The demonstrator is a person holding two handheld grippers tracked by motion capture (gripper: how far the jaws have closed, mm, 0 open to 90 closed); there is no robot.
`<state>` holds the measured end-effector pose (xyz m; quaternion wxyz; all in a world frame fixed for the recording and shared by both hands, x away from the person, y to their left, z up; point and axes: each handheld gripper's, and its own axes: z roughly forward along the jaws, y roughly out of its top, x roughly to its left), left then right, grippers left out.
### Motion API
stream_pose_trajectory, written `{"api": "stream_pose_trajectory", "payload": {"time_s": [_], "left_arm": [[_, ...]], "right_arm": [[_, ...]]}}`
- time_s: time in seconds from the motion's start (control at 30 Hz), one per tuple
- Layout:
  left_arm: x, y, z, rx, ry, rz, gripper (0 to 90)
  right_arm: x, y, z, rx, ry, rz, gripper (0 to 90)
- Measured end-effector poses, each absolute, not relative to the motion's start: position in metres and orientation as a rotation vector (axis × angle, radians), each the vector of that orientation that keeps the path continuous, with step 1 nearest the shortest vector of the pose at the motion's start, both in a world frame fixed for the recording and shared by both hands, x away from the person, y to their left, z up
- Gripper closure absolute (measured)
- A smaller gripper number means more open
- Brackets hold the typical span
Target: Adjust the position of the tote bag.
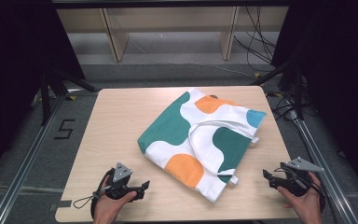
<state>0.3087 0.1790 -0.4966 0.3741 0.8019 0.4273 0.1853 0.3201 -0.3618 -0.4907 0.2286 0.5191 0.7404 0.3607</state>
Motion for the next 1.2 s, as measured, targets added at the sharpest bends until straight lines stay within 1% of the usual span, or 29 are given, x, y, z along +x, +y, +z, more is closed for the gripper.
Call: {"api": "stream_pose_trajectory", "payload": {"time_s": [0.03,0.1,0.17,0.2,0.27,0.43,0.47,0.5,0.57,0.6,0.67,0.73,0.77,0.87,1.0,1.03,1.13,1.17,1.2], "left_arm": [[0.309,0.18,-0.497,2.053,1.111,0.461,16.4],[0.309,0.181,-0.496,2.06,1.115,0.476,15.1],[0.31,0.179,-0.498,1.994,1.166,0.453,15.2],[0.31,0.179,-0.498,1.987,1.189,0.455,15.4],[0.312,0.18,-0.498,1.999,1.166,0.456,16.0],[0.318,0.18,-0.497,1.986,1.18,0.459,17.2],[0.321,0.182,-0.496,2.011,1.142,0.468,17.6],[0.322,0.18,-0.496,1.993,1.174,0.457,17.6],[0.326,0.181,-0.496,2.003,1.166,0.454,19.0],[0.33,0.179,-0.496,1.966,1.187,0.456,19.1],[0.335,0.181,-0.493,1.956,1.209,0.487,19.2],[0.339,0.183,-0.493,1.931,1.207,0.488,19.6],[0.343,0.183,-0.492,1.883,1.235,0.478,19.6],[0.358,0.184,-0.489,1.802,1.286,0.457,22.6],[0.365,0.179,-0.487,1.81,1.28,0.466,24.8],[0.367,0.178,-0.488,1.794,1.286,0.444,24.8],[0.376,0.175,-0.487,1.797,1.278,0.461,28.7],[0.38,0.172,-0.488,1.789,1.278,0.449,31.5],[0.38,0.172,-0.488,1.789,1.278,0.449,31.3]], "right_arm": [[0.32,-0.361,-0.49,1.438,2.039,0.994,23.5],[0.32,-0.361,-0.49,1.439,2.038,0.994,23.4],[0.32,-0.362,-0.491,1.432,2.039,0.993,23.2],[0.32,-0.362,-0.491,1.428,2.04,0.992,23.2],[0.32,-0.361,-0.49,1.434,2.038,0.995,23.2],[0.321,-0.361,-0.491,1.436,2.04,0.994,23.2],[0.321,-0.36,-0.491,1.433,2.035,1.003,23.2],[0.321,-0.36,-0.491,1.433,2.035,1.003,23.2],[0.32,-0.358,-0.492,1.465,2.023,0.998,23.2],[0.32,-0.358,-0.491,1.463,2.025,0.99,23.2],[0.321,-0.36,-0.491,1.448,2.037,0.992,23.2],[0.322,-0.36,-0.492,1.445,2.036,0.979,23.2],[0.321,-0.359,-0.492,1.475,2.031,0.983,23.2],[0.322,-0.36,-0.491,1.438,2.036,0.975,23.3],[0.32,-0.358,-0.491,1.485,2.029,0.981,23.3],[0.322,-0.36,-0.491,1.432,2.036,0.97,23.3],[0.322,-0.358,-0.492,1.456,2.029,0.983,23.3],[0.321,-0.357,-0.492,1.478,2.023,0.984,23.3],[0.321,-0.357,-0.492,1.478,2.023,0.984,23.3]]}}
